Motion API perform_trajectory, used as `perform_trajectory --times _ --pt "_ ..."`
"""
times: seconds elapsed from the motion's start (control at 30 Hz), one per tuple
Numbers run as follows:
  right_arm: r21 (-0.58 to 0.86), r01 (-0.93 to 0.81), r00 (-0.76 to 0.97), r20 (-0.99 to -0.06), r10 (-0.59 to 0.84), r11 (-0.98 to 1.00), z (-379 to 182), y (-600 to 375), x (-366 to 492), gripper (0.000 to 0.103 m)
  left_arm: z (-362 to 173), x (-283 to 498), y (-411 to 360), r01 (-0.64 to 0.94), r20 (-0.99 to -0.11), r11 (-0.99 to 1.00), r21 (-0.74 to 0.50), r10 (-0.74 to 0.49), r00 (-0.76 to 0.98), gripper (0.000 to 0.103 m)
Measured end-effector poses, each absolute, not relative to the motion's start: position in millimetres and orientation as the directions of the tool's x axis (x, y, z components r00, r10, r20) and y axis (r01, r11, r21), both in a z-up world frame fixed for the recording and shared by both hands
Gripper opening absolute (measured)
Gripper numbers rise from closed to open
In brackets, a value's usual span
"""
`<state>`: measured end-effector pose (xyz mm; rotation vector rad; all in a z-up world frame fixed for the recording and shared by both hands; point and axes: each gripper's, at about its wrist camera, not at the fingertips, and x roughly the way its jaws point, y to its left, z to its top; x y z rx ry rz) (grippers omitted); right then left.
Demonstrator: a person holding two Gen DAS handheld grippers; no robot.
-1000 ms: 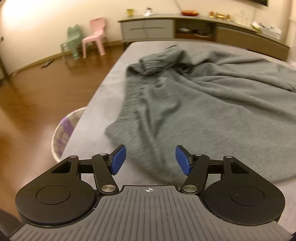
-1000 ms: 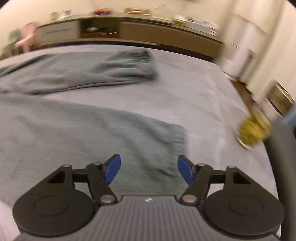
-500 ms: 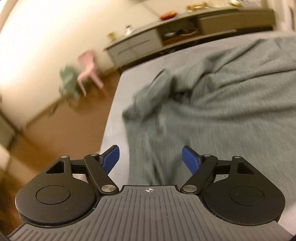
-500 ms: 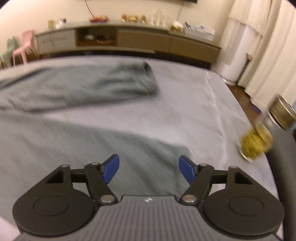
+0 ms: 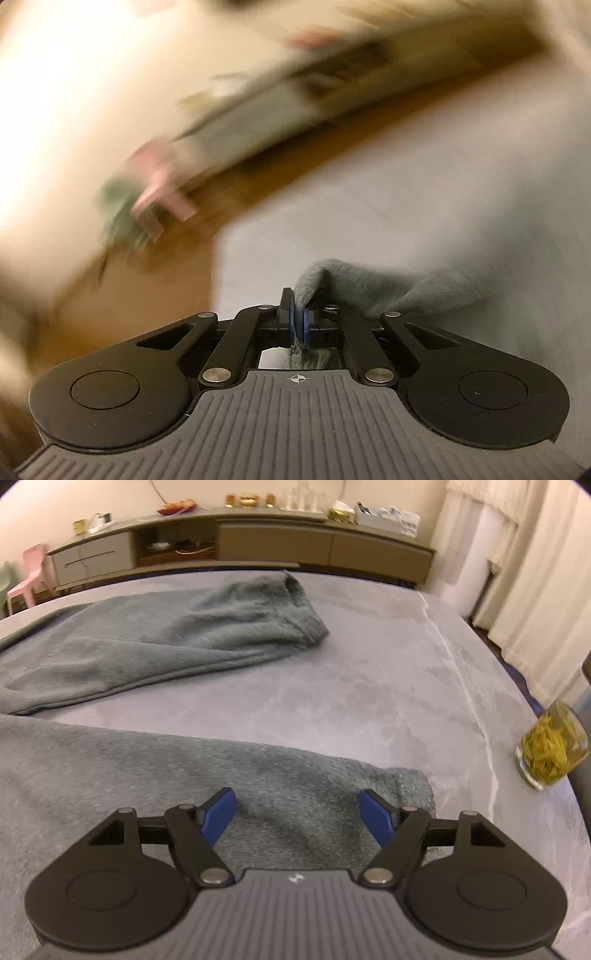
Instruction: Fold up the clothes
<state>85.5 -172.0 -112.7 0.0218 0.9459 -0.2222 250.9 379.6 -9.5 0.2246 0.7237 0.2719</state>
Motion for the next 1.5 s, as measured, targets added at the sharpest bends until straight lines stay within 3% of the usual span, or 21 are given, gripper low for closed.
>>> perform_trajectory --times 0.03,0.13,0.17,0.2,0.43,0.57,0.67,0.77,0.93,1.03,1.1,1.33,1.4,1.5 --pt "-0.075 0.207 0.561 -0.807 -0.181 0.976 -114 -173 86 0.075 -6 254 390 -0.214 -0.623 0.949 0.233 0.315 0.716 0.004" --pt "-0.079 0.208 0.584 -0.790 -0.189 0.975 -110 -172 83 0.075 -1 257 415 -0.311 -0.633 0.947 0.078 0.288 0.718 0.023" --pt "-0.079 0.198 0.601 -0.778 -0.185 0.977 -105 -170 83 0.075 -2 248 413 -0.298 -0.634 0.951 0.077 0.277 0.722 0.033" --pt "-0.079 0.188 0.619 -0.765 -0.180 0.979 -101 -168 83 0.076 -3 237 410 -0.276 -0.634 0.957 0.087 0.267 0.726 0.035" --pt "-0.136 0.016 0.692 -0.713 -0.109 0.991 -75 -128 167 0.077 -22 121 363 -0.043 -0.668 0.984 0.172 0.148 0.730 0.039" --pt "-0.202 -0.016 0.688 -0.713 -0.136 0.979 -95 -109 245 0.077 -53 76 358 -0.016 -0.713 0.987 0.161 0.127 0.690 0.039" --pt "-0.227 0.013 0.624 -0.759 -0.185 0.974 -121 -119 279 0.072 -76 54 362 -0.028 -0.749 0.986 0.167 0.145 0.646 0.039" --pt "-0.166 0.046 0.586 -0.794 -0.161 0.985 -122 -147 272 0.072 -92 32 369 -0.053 -0.770 0.985 0.161 0.159 0.618 0.039" --pt "-0.303 0.056 0.560 -0.779 -0.282 0.951 -118 -156 228 0.072 -86 0 373 -0.084 -0.767 0.986 0.141 0.162 0.621 0.039" --pt "-0.324 -0.015 0.616 -0.748 -0.247 0.946 -99 -108 218 0.072 -77 -17 373 -0.101 -0.739 0.989 0.111 0.150 0.657 0.039" --pt "-0.340 -0.061 0.651 -0.726 -0.221 0.939 -87 -76 212 0.062 -71 -28 373 -0.111 -0.719 0.990 0.091 0.142 0.680 0.038" --pt "-0.403 -0.215 0.754 -0.647 -0.111 0.890 -45 36 190 0.071 -57 -59 379 -0.178 -0.636 0.982 -0.063 0.098 0.766 0.041" --pt "-0.372 -0.354 0.753 -0.658 0.026 0.858 -43 114 191 0.079 -61 -60 379 -0.201 -0.629 0.976 -0.089 0.102 0.771 0.041" --pt "-0.321 -0.554 0.709 -0.666 0.233 0.768 -40 231 193 0.083 -73 -65 377 -0.203 -0.617 0.972 -0.118 0.088 0.782 0.041"
